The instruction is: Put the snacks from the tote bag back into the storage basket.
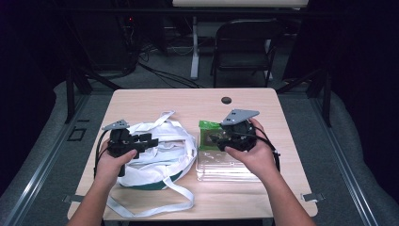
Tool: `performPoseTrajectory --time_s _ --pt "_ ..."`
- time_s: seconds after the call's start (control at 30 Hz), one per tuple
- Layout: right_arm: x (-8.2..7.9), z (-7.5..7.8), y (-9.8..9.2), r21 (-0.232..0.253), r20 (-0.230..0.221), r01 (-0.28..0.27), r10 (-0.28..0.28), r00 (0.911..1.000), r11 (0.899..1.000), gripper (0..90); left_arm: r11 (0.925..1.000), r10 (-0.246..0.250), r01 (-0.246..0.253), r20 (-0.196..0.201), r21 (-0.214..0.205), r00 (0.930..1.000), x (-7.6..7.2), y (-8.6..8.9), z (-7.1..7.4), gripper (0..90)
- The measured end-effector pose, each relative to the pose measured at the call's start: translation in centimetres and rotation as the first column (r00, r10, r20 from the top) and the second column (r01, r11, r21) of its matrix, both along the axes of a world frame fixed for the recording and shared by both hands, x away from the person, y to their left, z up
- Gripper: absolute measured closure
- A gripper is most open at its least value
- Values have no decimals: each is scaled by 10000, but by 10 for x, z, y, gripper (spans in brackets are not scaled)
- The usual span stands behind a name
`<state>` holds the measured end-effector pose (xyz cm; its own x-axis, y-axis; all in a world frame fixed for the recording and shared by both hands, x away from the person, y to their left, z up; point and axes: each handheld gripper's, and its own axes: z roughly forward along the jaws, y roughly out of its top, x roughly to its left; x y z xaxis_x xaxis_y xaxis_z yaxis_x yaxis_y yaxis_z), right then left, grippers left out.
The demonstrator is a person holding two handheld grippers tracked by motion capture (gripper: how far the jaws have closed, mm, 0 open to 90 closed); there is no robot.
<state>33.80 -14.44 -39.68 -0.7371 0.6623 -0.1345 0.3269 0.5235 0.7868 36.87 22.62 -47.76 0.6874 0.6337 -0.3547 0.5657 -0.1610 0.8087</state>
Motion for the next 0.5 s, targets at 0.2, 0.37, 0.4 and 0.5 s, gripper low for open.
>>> performPoseTrajectory --time_s 0.2,0.37,0.4,0.5 --pt "-7 -8 -11 139 103 376 -377 9992 9992 466 10000 23 -23 7 49 10000 0 0 0 496" --pt "-16 -13 -22 332 69 649 -652 9978 9973 465 10000 55 -55 41 50 10000 0 1 0 495" --pt "-18 -14 -25 438 70 695 -698 9975 9966 465 10000 62 -63 43 42 10000 0 1 0 495" --pt "-24 -17 -31 580 39 823 -827 9966 9949 465 10000 74 -74 40 51 10000 0 1 0 495"
